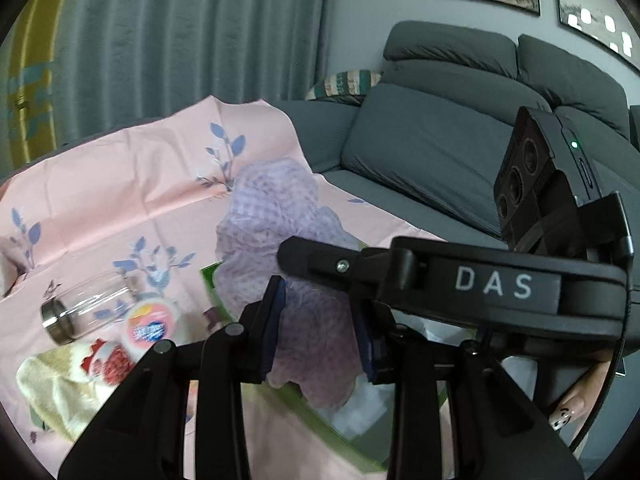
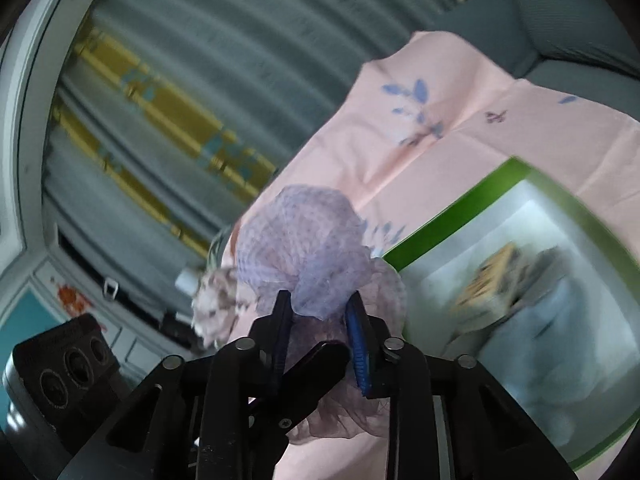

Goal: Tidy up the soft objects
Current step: 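Carry the purple pouf into the green box and open the right gripper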

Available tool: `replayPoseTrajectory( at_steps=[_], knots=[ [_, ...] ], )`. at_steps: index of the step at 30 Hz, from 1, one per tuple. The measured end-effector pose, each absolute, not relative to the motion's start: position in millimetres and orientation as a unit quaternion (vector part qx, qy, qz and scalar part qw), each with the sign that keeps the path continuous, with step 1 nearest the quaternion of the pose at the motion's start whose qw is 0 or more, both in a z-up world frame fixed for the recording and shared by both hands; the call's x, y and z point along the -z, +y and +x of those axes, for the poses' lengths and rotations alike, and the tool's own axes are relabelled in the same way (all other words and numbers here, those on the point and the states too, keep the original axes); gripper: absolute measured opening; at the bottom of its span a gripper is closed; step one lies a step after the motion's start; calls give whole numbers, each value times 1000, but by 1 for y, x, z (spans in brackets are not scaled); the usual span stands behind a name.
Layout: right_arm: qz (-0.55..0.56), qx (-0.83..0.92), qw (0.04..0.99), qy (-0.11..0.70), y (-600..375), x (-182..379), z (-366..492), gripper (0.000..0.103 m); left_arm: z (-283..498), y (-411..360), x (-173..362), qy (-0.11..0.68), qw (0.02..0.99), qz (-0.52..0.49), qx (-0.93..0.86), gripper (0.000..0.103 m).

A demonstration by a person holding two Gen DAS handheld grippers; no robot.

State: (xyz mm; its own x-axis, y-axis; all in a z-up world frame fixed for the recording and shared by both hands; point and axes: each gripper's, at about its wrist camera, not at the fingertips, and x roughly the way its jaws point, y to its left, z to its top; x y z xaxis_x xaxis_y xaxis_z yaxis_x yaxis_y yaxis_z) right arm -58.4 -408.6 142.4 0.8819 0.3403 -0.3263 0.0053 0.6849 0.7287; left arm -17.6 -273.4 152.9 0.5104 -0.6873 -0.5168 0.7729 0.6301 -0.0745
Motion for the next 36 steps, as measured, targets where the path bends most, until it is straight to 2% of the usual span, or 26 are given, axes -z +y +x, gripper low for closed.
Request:
replayPoseTrajectory(
  at_steps=[13, 26, 32, 34, 36],
  knots=[
    [439, -34, 869, 227, -456, -112, -51, 16, 10, -326, -130, 322, 837, 88, 433, 31],
    [445, 23, 866, 226, -475, -107, -61, 15, 38, -334, -110, 378, 831, 40, 407, 34],
    [441, 20, 875, 197, -480, -116, -72, 15, 43, -326, -114, 377, 839, 25, 391, 51],
    [437, 24, 878, 192, -480, -119, -75, 15, 42, -322, -117, 375, 840, 19, 392, 62],
    [438, 28, 878, 191, -480, -121, -76, 15, 39, -316, -122, 370, 841, 12, 396, 66]
  ],
)
